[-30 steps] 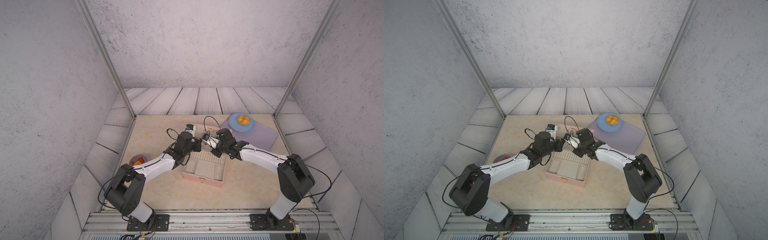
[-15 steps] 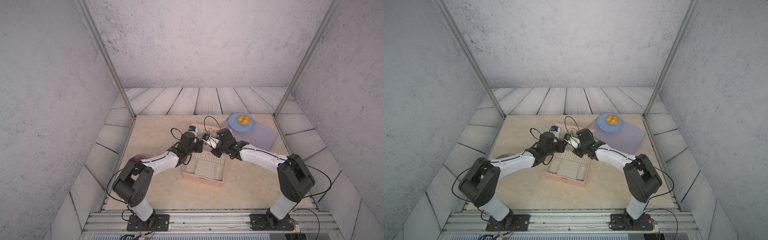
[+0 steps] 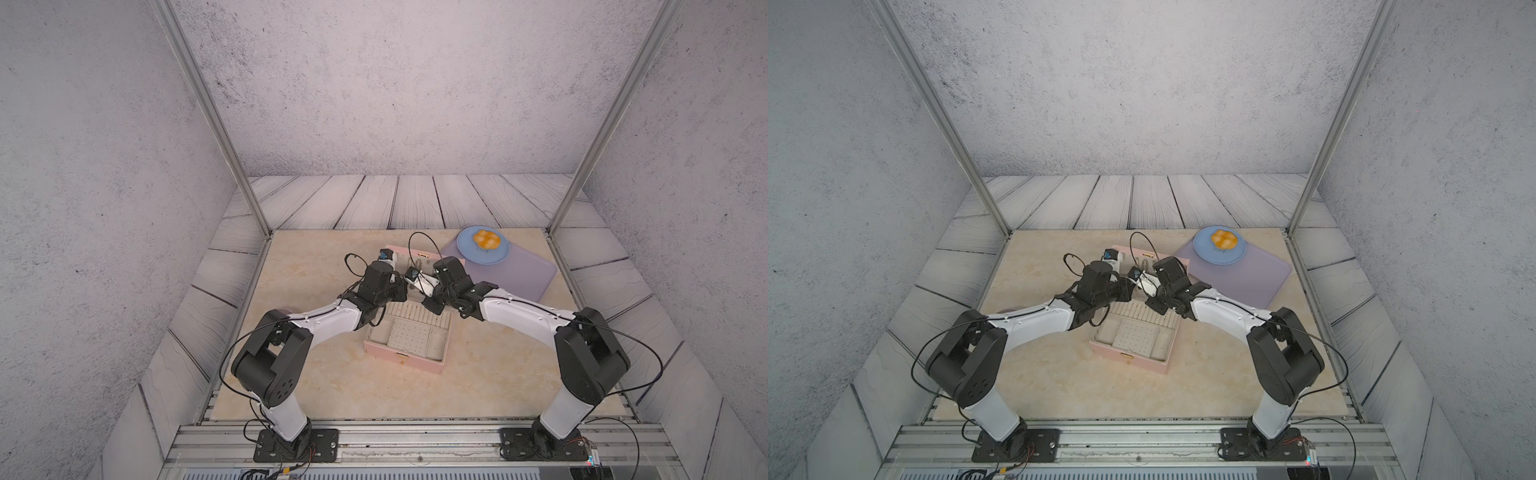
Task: Put jewelry chain into jewelry box
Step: Adjust the necklace in the storage slot.
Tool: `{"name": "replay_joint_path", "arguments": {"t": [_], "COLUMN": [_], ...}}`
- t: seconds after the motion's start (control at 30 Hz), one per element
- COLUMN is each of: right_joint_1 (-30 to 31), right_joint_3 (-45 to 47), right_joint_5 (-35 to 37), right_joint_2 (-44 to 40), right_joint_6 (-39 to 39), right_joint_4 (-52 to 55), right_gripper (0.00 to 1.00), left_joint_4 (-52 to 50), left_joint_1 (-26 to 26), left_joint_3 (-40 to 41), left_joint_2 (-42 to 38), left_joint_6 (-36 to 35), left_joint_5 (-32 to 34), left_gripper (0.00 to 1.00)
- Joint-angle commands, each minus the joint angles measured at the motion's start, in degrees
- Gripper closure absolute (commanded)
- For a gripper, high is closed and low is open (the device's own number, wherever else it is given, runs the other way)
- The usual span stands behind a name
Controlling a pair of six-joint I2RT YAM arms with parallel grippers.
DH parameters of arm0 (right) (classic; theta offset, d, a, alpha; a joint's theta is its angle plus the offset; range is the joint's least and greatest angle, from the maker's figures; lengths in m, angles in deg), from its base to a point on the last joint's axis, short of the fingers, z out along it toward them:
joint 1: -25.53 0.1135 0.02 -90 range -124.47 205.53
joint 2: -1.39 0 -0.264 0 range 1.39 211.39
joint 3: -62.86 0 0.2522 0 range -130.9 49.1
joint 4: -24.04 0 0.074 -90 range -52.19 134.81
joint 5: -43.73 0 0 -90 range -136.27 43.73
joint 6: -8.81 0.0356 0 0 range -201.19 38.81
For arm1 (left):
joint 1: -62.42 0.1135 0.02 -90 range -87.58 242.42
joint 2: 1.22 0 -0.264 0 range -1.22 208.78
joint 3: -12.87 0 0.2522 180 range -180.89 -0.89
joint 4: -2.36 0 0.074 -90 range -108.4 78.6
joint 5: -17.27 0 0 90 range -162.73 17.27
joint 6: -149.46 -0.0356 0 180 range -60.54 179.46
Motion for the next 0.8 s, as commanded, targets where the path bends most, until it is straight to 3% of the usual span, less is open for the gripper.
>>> {"name": "replay_joint_path", "arguments": {"t": [0.0, 0.2, 0.5, 0.77], "right_joint_1": [-0.1, -0.09, -0.19, -0.32], "right_joint_3": [0.87, 0.87, 0.98, 1.24], "right_joint_5": [-1.59, -1.53, -1.51, -1.68], "right_joint_2": [-1.62, -1.69, -1.7, -1.64], "right_joint_6": [0.78, 0.78, 0.88, 1.08], "right_joint_4": [-0.3, -0.26, -0.23, -0.63], "right_gripper": [1.0, 1.0, 1.0, 1.0], "left_joint_4": [4.12, 7.38, 6.75, 8.0], "left_joint_1": [0.42, 0.37, 0.37, 0.46], "left_joint_3": [-1.62, -0.68, -3.57, -3.5], "left_joint_2": [0.42, 0.55, 3.69, 3.54], "left_joint_6": [0.17, 0.68, -0.17, 0.42], "left_joint_5": [1.11, -0.28, -1.97, -1.03], "left_gripper": [0.81, 0.82, 0.76, 1.0]}}
